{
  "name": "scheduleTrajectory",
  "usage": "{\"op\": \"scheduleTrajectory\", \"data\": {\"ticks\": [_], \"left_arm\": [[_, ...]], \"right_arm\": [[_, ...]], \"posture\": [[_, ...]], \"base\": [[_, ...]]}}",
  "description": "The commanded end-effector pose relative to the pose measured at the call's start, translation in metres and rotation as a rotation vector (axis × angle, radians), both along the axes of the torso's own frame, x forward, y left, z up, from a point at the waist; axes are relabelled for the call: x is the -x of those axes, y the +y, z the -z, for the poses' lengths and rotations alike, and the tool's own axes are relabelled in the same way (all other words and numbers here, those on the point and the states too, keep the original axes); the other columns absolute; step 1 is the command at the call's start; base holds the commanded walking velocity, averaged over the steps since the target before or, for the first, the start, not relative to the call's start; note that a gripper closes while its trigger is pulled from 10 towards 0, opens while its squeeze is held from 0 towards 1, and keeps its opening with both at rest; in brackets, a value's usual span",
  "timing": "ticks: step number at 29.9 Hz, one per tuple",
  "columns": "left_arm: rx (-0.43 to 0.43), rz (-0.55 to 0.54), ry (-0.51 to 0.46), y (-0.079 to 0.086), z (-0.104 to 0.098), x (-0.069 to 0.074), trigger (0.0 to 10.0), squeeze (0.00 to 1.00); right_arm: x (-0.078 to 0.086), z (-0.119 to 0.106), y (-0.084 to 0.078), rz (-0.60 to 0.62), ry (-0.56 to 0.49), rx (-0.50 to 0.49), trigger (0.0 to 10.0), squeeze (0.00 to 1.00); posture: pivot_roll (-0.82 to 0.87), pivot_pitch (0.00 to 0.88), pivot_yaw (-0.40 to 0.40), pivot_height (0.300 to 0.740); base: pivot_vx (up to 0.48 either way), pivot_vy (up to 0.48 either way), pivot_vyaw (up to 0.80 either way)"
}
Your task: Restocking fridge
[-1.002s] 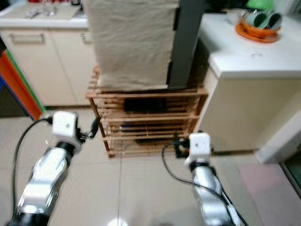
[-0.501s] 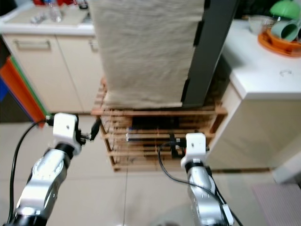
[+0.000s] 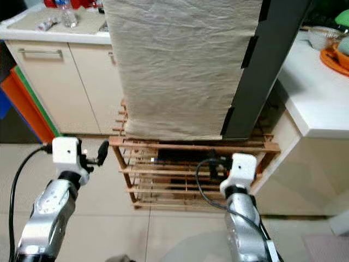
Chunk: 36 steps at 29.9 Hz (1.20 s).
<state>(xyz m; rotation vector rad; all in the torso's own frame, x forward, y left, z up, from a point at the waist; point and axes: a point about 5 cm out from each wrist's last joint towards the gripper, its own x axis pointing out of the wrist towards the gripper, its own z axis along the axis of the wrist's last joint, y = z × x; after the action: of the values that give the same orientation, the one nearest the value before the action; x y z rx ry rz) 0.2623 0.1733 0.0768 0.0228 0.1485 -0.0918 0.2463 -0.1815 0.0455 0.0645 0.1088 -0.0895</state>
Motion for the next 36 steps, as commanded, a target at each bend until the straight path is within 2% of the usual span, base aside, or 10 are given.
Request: {"op": "scheduleTrajectory", "data": {"ticks": [1,15,25,36], "left_arm": [[-0.033,0.043,-0.024,-0.006,-0.007,-0.002,10.0,0.00],[-0.049,0.077,-0.040,-0.006,-0.013,-0.009,10.0,0.00],[-0.001,0.102,-0.066,-0.008,-0.017,-0.007,10.0,0.00],[-0.041,0.139,-0.081,-0.011,-0.019,-0.007,10.0,0.00]], "right_arm": [[-0.003,-0.006,0.004,-0.016,-0.022,0.001,10.0,0.00],[-0.004,-0.007,0.006,-0.031,-0.019,0.022,10.0,0.00],[-0.004,-0.004,0.003,-0.029,0.000,0.034,10.0,0.00],[-0.003,-0.002,0.002,-0.033,0.010,0.039,10.0,0.00]], "posture": [[-0.02,0.000,0.000,0.740],[-0.03,0.000,0.011,0.740],[-0.02,0.000,0.006,0.740],[-0.02,0.000,0.009,0.740]], "base": [[0.000,0.000,0.00],[0.000,0.428,-0.07],[0.000,0.480,-0.80],[0.000,0.480,-0.80]]}}
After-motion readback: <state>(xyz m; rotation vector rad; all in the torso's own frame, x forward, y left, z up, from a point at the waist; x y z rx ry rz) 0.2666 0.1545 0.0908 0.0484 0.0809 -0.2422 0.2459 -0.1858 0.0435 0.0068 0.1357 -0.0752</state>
